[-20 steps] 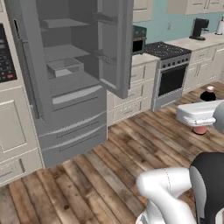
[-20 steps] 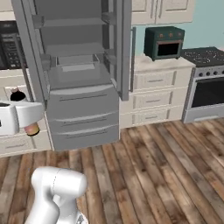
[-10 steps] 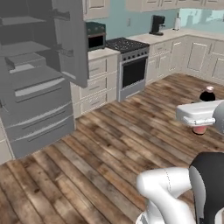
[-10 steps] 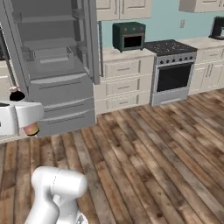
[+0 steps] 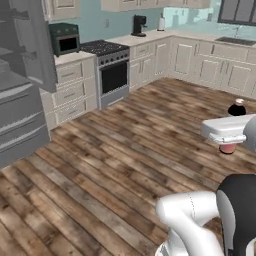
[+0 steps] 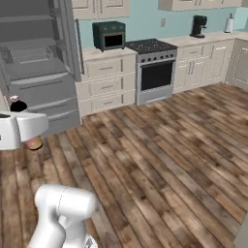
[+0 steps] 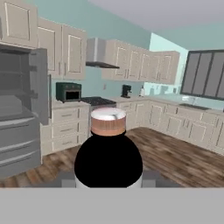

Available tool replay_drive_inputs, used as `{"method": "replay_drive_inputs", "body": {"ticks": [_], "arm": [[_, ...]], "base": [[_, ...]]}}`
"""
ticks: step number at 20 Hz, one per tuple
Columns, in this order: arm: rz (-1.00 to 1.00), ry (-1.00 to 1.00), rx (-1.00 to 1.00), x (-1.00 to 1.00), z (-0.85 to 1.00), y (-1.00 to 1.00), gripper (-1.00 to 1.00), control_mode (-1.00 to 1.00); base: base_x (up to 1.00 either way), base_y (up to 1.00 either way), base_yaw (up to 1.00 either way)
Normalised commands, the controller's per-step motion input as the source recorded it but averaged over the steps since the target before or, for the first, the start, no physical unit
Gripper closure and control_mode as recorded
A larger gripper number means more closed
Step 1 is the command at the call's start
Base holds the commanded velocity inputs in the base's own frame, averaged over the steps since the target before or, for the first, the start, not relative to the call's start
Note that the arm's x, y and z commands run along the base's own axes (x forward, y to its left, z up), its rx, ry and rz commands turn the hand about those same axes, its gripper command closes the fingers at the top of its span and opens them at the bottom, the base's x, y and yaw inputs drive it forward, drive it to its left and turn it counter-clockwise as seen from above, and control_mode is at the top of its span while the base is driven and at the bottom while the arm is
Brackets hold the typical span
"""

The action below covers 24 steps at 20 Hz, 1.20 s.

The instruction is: Open the fridge, grab two sodas, and place both sodas inside the bowl with ice on the dining counter.

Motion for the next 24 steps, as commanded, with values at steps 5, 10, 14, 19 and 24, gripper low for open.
{"method": "replay_drive_inputs", "body": {"ticks": [5,10,14,19,24], "arm": [[0.00,0.00,0.00,0.00,0.00,0.00,1.00,1.00],[0.00,0.00,0.00,0.00,0.00,0.00,1.00,1.00],[0.00,0.00,0.00,0.00,0.00,0.00,1.00,1.00],[0.00,0.00,0.00,0.00,0.00,0.00,1.00,1.00],[0.00,0.00,0.00,0.00,0.00,0.00,1.00,1.00]], "base": [[-0.62,-0.65,-0.35],[-0.50,-0.58,-0.39],[-0.30,-0.97,-0.29],[-0.20,-1.00,-0.21],[-0.11,-1.00,-0.15]]}}
